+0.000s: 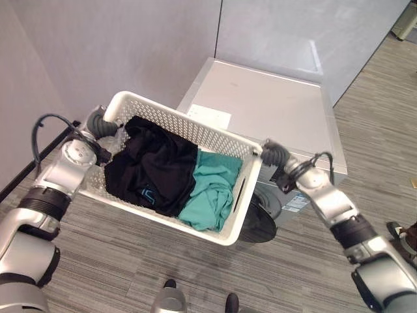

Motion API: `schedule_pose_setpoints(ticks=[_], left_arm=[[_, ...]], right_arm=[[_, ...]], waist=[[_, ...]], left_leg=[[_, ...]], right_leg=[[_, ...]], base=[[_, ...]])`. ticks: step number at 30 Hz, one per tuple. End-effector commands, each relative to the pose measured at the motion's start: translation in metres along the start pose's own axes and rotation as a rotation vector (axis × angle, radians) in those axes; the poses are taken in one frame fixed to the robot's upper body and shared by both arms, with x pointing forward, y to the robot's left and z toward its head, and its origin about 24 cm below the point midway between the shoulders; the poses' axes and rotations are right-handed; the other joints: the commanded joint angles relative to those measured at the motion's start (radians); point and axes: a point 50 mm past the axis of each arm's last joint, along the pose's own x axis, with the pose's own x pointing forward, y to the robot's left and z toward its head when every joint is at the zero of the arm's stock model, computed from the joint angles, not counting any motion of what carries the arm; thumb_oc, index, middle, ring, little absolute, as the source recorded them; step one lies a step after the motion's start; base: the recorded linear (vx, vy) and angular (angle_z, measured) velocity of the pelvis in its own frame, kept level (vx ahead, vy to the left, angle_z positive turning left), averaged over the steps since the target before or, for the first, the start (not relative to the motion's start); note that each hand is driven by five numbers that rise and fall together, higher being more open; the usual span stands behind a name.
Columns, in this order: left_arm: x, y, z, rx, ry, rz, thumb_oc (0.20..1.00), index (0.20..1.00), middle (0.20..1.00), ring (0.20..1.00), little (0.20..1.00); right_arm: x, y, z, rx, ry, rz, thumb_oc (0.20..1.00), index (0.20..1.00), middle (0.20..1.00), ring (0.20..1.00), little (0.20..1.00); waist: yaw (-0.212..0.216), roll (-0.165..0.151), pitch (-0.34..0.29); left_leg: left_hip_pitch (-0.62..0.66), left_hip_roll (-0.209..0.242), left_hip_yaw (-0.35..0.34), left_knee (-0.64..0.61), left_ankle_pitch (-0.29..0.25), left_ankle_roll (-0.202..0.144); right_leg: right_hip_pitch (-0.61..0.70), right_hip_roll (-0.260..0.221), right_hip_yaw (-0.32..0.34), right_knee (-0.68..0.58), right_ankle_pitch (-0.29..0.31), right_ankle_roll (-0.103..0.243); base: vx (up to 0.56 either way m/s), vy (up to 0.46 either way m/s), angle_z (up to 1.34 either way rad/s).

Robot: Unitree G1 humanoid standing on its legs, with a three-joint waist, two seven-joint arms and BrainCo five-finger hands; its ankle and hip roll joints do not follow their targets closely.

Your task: Grab the laundry basket,head to the washer,open it,put in the laundry and shut it.

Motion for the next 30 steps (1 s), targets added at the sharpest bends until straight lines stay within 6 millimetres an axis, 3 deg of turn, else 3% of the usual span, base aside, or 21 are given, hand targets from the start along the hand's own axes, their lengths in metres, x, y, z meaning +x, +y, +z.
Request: schedule_pose_setpoints(ticks=[1,2,3,7,11,18,21,25,27,28,30], left_arm=[[0.022,0.014,0.096,-0.029,-0.295,0.103,0.2,0.2,0.2,0.2,0.2],[0.023,0.017,0.098,-0.029,-0.3,0.108,0.2,0.2,0.2,0.2,0.2],[0.031,0.024,0.106,0.047,-0.264,0.09,0.2,0.2,0.2,0.2,0.2],[0.035,0.028,0.11,0.096,-0.244,0.075,0.2,0.2,0.2,0.2,0.2],[0.04,0.04,0.122,0.137,-0.22,0.112,0.2,0.2,0.2,0.2,0.2],[0.039,0.049,0.104,0.133,-0.169,0.123,0.2,0.2,0.2,0.2,0.2],[0.038,0.052,0.104,0.135,-0.176,0.12,0.2,0.2,0.2,0.2,0.2],[0.038,0.049,0.105,0.135,-0.176,0.108,0.2,0.2,0.2,0.2,0.2],[0.038,0.045,0.1,0.116,-0.167,0.095,0.2,0.2,0.2,0.2,0.2],[0.037,0.042,0.09,0.099,-0.15,0.08,0.2,0.2,0.2,0.2,0.2],[0.036,0.043,0.084,0.094,-0.133,0.082,0.2,0.2,0.2,0.2,0.2]], right_arm=[[0.024,-0.059,0.116,0.002,-0.36,-0.231,0.2,0.2,0.2,0.2,0.2],[0.025,-0.06,0.119,0.002,-0.367,-0.235,0.2,0.2,0.2,0.2,0.2],[0.039,-0.065,0.146,-0.018,-0.365,-0.221,0.2,0.2,0.2,0.2,0.2],[0.047,-0.063,0.165,-0.022,-0.376,-0.204,0.2,0.2,0.2,0.2,0.2],[0.051,-0.086,0.172,-0.056,-0.296,-0.257,0.2,0.2,0.2,0.2,0.2],[0.029,-0.131,0.135,-0.081,-0.178,-0.354,0.2,0.2,0.2,0.2,0.2],[0.002,-0.166,0.096,-0.089,-0.069,-0.452,0.2,0.2,0.2,0.2,0.2],[-0.009,-0.176,0.078,-0.101,-0.016,-0.482,0.2,0.2,0.2,0.2,0.2],[-0.014,-0.178,0.066,-0.096,0.015,-0.498,0.2,0.2,0.2,0.2,0.2],[-0.019,-0.178,0.056,-0.115,0.039,-0.5,0.2,0.2,0.2,0.2,0.2],[-0.018,-0.173,0.048,-0.12,0.057,-0.48,0.2,0.2,0.2,0.2,0.2]], waist=[[0.026,0.048,-0.168],[0.026,0.047,-0.16],[0.038,0.053,-0.172],[0.043,0.055,-0.173],[0.025,0.058,-0.177],[-0.028,0.079,-0.158],[-0.089,0.075,-0.123],[-0.111,0.058,-0.097],[-0.112,0.058,-0.073],[-0.093,0.066,-0.059],[-0.084,0.083,-0.062]], left_leg=[[0.006,0.017,-0.031,0.011,-0.03,0.025],[0.007,0.017,-0.03,0.011,-0.03,0.025],[0.014,0.02,-0.027,0.008,-0.026,0.021],[0.016,0.021,-0.031,0.009,-0.023,0.016],[0.009,0.018,-0.057,0.005,-0.013,0.0],[-0.005,0.026,-0.077,-0.015,0.011,-0.015],[-0.055,0.058,-0.103,-0.014,0.058,-0.036],[-0.097,0.078,-0.116,0.087,0.088,-0.042],[-0.141,0.047,-0.126,0.192,0.103,-0.02],[-0.229,-0.061,-0.138,0.048,0.109,-0.011],[-0.227,-0.074,-0.143,-0.045,0.12,-0.007]], right_leg=[[-0.004,-0.05,-0.049,0.084,-0.085,0.061],[-0.004,-0.05,-0.049,0.083,-0.085,0.061],[0.002,-0.056,-0.054,0.08,-0.083,0.064],[0.008,-0.058,-0.063,0.079,-0.084,0.066],[0.027,-0.063,-0.098,0.073,-0.09,0.071],[0.008,-0.046,-0.109,0.088,-0.103,0.055],[-0.029,0.015,-0.089,0.108,-0.126,0.016],[-0.012,0.055,-0.085,0.104,-0.14,-0.017],[-0.004,0.065,-0.079,0.105,-0.142,-0.028],[0.009,0.072,-0.063,0.11,-0.166,-0.017],[0.016,0.084,-0.048,0.125,-0.186,-0.013]], base=[[0.01,-0.01,-0.09],[0.02,-0.023,-0.14],[0.01,-0.013,-0.13],[0.0,-0.008,-0.04],[0.03,-0.037,0.2],[0.0,-0.076,0.12],[-0.04,-0.189,0.12],[0.02,-0.147,0.14],[0.11,-0.055,-0.24],[0.21,0.04,0.06],[0.18,0.107,0.17]])
